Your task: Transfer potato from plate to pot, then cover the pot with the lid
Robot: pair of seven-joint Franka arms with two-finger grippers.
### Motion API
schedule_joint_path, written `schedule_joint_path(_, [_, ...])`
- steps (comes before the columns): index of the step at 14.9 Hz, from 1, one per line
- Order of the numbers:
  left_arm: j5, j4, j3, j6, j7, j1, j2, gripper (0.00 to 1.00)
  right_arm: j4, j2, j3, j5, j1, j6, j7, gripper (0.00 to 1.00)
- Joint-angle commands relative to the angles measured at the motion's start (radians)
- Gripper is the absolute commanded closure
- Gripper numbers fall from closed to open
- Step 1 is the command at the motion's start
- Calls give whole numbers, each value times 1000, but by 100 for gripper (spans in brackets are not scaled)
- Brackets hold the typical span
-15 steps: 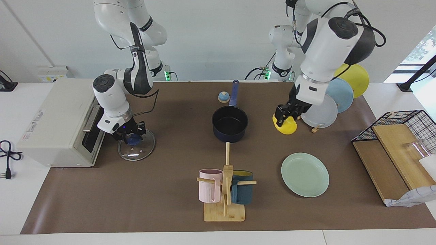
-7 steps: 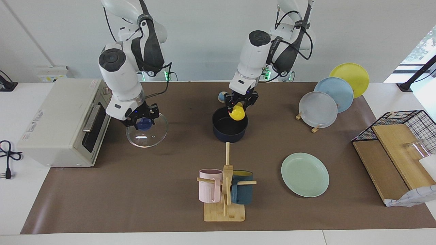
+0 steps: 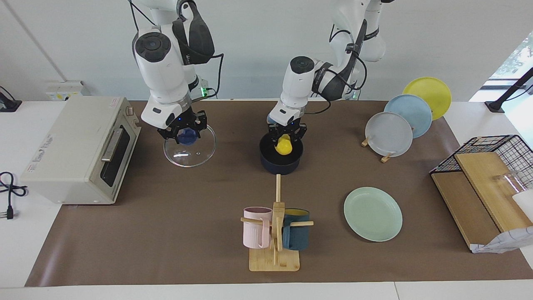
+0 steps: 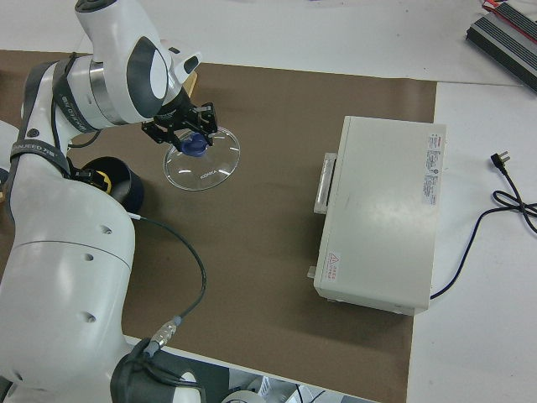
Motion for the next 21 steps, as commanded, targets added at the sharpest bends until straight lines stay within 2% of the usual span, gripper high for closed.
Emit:
schedule_joint_path(1, [29, -24, 19, 53, 10, -38, 19, 100, 18, 1, -1, 14, 47, -2, 72, 100])
schedule_joint_path(6, [31, -40, 20, 105, 8, -60, 58, 100, 25, 3, 12, 16, 79, 18, 140, 100])
schedule_joint_path(10, [74, -94, 20, 156, 4, -72, 59, 100, 22, 3, 29, 17, 79, 35, 155, 100])
schedule_joint_path(15, [77, -102, 20, 160, 14, -74, 58, 100, 18, 3, 33, 17, 79, 37, 155, 100])
schedule_joint_path(16, [83, -100, 20, 157, 25, -74, 58, 36, 18, 3, 33, 17, 79, 38, 155, 100])
schedule_joint_path(17, [89, -94, 20, 153, 39, -68, 56, 0, 18, 3, 33, 17, 79, 38, 155, 100])
schedule_joint_path(19, [89, -67, 23, 90, 63, -54, 26, 0, 18, 1, 35, 17, 79, 38, 155, 100])
schedule_joint_path(21, [78, 42, 19, -98, 100, 0, -6, 0, 18, 3, 35, 17, 79, 40, 157, 100])
